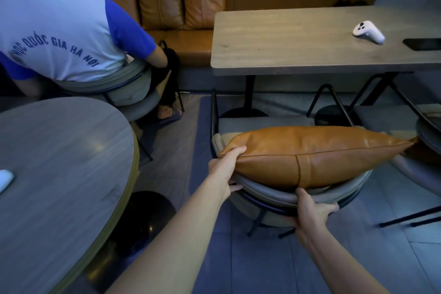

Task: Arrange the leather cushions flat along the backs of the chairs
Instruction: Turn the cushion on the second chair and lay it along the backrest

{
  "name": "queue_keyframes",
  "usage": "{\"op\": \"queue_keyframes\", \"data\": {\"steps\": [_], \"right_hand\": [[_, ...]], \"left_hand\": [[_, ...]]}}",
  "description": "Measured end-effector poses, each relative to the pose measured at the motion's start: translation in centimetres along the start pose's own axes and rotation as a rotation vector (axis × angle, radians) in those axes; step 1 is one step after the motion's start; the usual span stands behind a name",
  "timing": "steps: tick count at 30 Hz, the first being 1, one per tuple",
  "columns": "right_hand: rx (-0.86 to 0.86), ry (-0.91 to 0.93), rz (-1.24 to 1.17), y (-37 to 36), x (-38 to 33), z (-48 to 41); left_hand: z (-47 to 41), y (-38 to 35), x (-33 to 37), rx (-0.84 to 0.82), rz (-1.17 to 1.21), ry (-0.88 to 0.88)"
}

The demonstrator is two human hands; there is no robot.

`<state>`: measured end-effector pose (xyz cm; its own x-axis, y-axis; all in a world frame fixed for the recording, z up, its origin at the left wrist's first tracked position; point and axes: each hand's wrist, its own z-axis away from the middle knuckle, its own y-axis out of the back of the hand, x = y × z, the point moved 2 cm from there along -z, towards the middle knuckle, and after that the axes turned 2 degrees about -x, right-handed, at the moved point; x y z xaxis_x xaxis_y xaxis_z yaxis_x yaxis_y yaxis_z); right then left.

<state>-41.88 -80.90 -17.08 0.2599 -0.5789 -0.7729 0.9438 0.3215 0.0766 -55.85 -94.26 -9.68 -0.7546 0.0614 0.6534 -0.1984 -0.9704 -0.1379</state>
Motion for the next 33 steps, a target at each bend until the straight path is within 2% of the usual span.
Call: {"op": "queue_keyframes", "data": {"steps": [10, 18, 21, 23, 25, 26, 28, 30, 31, 33], "right_hand": [[0.013, 0.004, -0.002, -2.9, 1.3, 0.1], [-0.067, 0.027, 0.013, -5.0, -0.8, -2.7], [-0.099, 0.014, 0.084, -4.4, -1.6, -3.5], [-0.061, 0.057, 0.231, -3.7, -2.1, -3.2], [0.049, 0.195, 0.457, -3.0, -2.6, -1.9], [0.104, 0.325, 0.598, -2.6, -2.8, -0.8], [0.171, 0.739, 0.860, -2.2, -2.6, 1.0], [0.121, 1.181, 1.106, -2.6, -1.6, 2.0], [0.050, 1.320, 1.189, -3.3, -1.2, 2.1], [-0.129, 1.368, 1.292, -5.4, -1.3, 2.1]], "left_hand": [[-1.3, 1.7, 1.8, 0.012, -0.028, -0.040], [-2.7, 0.6, 4.2, -0.037, -0.011, -0.068], [-3.5, 0.0, 4.2, -0.010, -0.002, -0.084], [-4.0, 0.0, 4.1, 0.003, 0.007, -0.090], [-4.5, 0.1, 3.9, 0.011, 0.011, -0.093], [-4.7, 0.1, 3.9, 0.018, 0.012, -0.096], [-4.8, 0.1, 3.9, 0.026, 0.010, -0.099], [-4.7, 0.0, 3.9, 0.031, 0.005, -0.105], [-4.6, 0.0, 3.9, 0.030, 0.002, -0.106], [-4.6, 0.1, 3.8, 0.023, -0.003, -0.104]]}}
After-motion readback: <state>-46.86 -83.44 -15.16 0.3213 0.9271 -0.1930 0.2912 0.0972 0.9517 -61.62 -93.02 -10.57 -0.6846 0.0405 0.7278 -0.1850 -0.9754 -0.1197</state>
